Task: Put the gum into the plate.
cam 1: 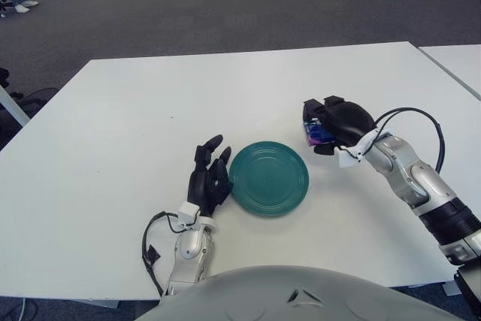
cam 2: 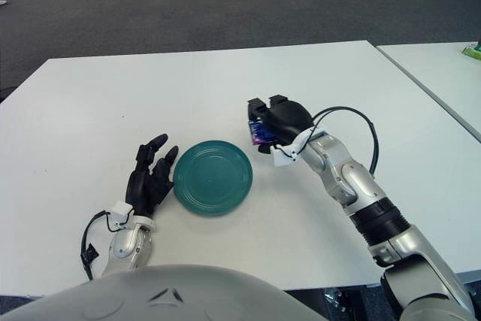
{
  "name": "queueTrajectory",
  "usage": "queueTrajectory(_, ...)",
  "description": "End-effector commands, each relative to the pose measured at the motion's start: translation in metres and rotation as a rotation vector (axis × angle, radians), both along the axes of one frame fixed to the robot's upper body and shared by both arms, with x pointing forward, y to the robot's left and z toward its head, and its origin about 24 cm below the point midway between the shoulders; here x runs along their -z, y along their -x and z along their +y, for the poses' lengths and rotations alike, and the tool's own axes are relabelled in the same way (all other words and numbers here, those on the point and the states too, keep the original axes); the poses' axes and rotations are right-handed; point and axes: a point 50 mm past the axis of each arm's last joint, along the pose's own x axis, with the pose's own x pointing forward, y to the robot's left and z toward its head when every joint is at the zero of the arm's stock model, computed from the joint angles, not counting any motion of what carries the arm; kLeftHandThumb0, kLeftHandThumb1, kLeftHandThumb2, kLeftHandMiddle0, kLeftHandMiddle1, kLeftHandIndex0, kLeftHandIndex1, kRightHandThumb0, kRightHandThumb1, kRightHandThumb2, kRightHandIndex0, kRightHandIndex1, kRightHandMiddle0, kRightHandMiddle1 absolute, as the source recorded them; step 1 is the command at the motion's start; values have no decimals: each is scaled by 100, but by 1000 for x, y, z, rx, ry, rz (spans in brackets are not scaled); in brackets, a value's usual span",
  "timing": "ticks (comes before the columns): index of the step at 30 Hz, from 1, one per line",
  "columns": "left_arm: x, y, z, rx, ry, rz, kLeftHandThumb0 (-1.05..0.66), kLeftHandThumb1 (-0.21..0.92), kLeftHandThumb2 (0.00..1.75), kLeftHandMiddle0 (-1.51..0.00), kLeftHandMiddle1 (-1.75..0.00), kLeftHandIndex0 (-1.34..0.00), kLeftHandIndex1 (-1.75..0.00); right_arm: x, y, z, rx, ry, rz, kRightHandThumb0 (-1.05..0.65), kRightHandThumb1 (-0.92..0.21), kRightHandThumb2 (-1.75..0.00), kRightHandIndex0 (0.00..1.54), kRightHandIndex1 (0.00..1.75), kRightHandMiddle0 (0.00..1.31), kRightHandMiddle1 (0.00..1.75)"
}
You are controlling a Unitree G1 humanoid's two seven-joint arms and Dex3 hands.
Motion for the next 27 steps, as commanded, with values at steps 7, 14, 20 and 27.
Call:
queueTrajectory(7,10,8,-12,-42,65,104,-82,92,83,-56,-7,-5,-93,-26,27,34,-138,49,32,-42,-53,-105,97,175,45,175)
queueTrajectory(14,9,7,-14,-57,73,114,-82,92,84,-59,-9,-10,-95,-30,42,58,-212,79,75,-42,-52,-106,98,175,46,175)
queueTrajectory(20,8,8,-16,-54,72,113,-80,92,88,-57,-8,-10,-93,-26,47,69,-275,81,103,-42,-51,-107,99,175,46,175)
queueTrajectory(27,11,8,-14,-46,86,123,-79,92,92,-52,-5,-6,-91,-17,52,81,-356,115,139,-41,-55,-102,97,175,43,175)
